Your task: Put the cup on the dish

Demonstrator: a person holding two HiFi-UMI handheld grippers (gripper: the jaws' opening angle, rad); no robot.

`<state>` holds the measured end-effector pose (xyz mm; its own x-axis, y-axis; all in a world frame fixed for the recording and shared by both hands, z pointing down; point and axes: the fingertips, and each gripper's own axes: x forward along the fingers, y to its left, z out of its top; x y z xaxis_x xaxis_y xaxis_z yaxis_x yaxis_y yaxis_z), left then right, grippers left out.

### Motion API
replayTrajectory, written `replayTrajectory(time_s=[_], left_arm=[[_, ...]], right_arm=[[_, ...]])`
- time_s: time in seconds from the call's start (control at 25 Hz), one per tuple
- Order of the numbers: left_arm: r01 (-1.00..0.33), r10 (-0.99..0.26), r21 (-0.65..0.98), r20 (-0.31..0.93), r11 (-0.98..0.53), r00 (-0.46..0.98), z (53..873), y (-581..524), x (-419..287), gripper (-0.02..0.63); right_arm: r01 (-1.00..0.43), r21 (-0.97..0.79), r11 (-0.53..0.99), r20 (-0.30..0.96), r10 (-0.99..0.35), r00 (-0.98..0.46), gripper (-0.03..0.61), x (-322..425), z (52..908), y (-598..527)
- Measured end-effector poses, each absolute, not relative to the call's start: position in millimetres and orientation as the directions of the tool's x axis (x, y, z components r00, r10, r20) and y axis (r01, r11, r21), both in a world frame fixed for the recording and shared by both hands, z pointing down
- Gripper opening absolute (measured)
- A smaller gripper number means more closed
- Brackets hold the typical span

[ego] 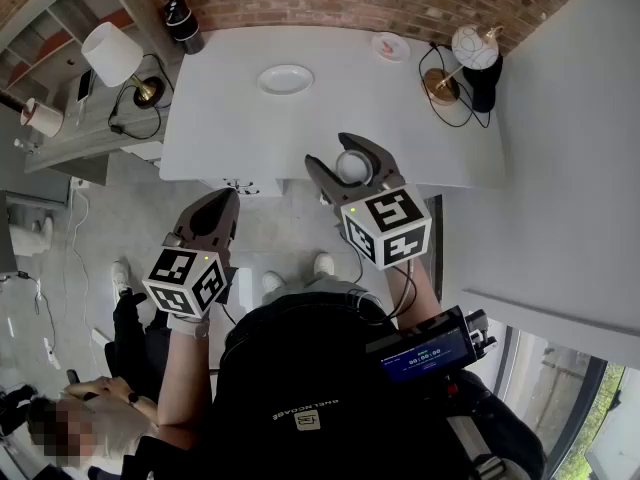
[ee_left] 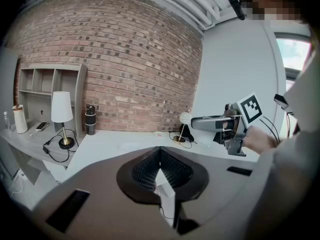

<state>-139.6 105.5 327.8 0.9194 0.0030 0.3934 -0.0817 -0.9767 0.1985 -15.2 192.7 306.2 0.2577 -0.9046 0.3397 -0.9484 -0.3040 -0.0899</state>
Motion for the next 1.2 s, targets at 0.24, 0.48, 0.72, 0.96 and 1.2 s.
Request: replayTrajectory(time_s=[0.24,0.48,0.72,0.96,1.2], left_arm=[[-0.081,0.004,0.202,0.390,-0.976,0.921,328,104,-133,0.005],[-0.084,0.003,0.207,0.388,-0.975,0.922,330,99,-133,0.005],[-0.104,-0.011,0.224,0.381,-0.969,0.925,330,83,-138,0.005],[-0.092,-0.002,0.226,0.373,-0.970,0.928,329,79,-144,0.005],[-0.082,0.007,0.226,0.370,-0.971,0.929,331,71,-161,0.005]], right_arm=[[-0.945,-0.104,-0.311,0.337,-0.905,0.261,0.252,-10,307,191],[-0.940,-0.115,-0.320,0.336,-0.904,0.266,0.252,-7,309,189],[-0.936,-0.127,-0.329,0.333,-0.903,0.272,0.252,-7,309,184],[-0.930,-0.138,-0.340,0.328,-0.902,0.281,0.252,-14,308,176],[-0.919,-0.145,-0.366,0.325,-0.895,0.306,0.252,-26,310,171]])
